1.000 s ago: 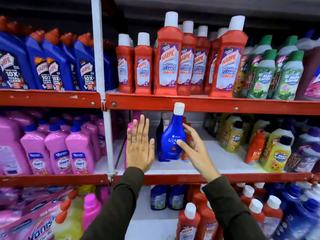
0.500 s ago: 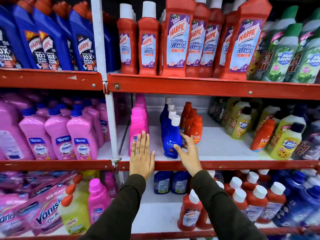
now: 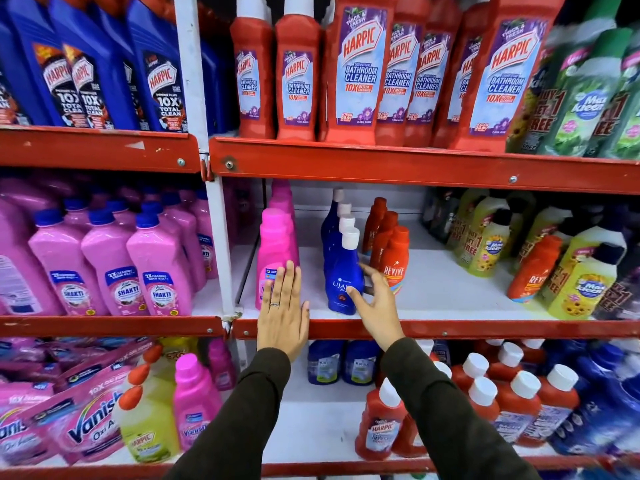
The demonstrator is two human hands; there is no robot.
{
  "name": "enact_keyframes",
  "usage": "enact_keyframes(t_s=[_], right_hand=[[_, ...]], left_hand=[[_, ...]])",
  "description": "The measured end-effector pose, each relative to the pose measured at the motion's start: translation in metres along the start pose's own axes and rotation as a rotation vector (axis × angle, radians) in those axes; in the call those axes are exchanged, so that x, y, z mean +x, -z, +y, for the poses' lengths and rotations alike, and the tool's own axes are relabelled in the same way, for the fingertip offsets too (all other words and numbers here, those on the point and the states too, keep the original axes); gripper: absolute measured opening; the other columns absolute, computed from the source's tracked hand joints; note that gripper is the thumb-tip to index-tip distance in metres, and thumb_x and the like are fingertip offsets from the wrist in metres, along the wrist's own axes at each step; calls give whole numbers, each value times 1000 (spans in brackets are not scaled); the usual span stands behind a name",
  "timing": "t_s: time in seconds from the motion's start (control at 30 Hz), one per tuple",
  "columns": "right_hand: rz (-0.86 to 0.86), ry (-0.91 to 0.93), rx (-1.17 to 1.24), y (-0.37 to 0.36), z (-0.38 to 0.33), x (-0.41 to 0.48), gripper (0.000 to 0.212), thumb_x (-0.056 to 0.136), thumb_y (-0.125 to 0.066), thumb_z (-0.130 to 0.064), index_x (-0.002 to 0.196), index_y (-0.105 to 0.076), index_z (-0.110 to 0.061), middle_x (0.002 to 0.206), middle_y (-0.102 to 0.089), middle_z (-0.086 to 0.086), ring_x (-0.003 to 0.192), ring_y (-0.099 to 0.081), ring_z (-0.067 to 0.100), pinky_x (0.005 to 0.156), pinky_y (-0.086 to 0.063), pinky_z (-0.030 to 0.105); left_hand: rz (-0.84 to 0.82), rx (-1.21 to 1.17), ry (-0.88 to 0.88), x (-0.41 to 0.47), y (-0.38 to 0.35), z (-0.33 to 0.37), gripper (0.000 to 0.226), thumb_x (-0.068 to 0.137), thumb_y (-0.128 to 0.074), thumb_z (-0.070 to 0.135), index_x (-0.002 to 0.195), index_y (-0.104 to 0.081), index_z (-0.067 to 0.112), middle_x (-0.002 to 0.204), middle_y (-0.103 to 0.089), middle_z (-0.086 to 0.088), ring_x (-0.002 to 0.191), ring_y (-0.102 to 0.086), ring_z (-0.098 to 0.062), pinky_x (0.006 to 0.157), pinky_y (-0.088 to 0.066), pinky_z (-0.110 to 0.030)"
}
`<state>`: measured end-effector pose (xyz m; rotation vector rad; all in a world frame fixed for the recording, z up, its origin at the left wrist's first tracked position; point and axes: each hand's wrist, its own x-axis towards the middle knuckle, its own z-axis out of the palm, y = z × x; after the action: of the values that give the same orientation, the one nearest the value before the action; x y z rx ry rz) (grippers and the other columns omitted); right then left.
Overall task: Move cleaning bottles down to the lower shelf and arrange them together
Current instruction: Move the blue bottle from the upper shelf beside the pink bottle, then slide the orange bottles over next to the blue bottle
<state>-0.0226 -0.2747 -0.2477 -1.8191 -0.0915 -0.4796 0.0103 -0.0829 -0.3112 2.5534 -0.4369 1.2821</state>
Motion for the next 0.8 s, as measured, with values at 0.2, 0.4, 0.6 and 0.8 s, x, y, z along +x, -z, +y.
enact_keyframes(t_s=[0.2,0.4,0.6,0.8], right_hand=[[-1,5,66,10,-1,-6,58,94,-65,-24,147,-41,-20,146,-50,-1,131,-51,14,76,-52,6],[139,85,-12,57,-1,-8,41,98,-59,-28,138,-50,-23,138,-54,-5,123,-55,9,97,-49,20],[374,118,-137,131,13,4,31,98,-56,-20,129,-52,-23,132,-55,-3,115,-55,18,91,-53,35],[719,11,-346,208,25,33,52,97,-56,-22,144,-41,-2,144,-41,19,135,-39,34,113,-32,44]], left_hand=[[14,-49,32,9,5,18,78,101,-32,30,165,9,13,173,19,-4,161,12,-19,131,6,-38],[50,-69,-48,32,-2,79,78,102,-31,29,164,12,9,172,24,-6,160,17,-21,130,11,-39],[32,-99,-70,31,-22,119,83,98,-36,28,164,11,10,173,22,-3,160,16,-19,130,10,-37],[42,-59,-51,23,-41,116,79,99,-34,27,164,6,7,173,18,-7,161,13,-21,131,8,-39]])
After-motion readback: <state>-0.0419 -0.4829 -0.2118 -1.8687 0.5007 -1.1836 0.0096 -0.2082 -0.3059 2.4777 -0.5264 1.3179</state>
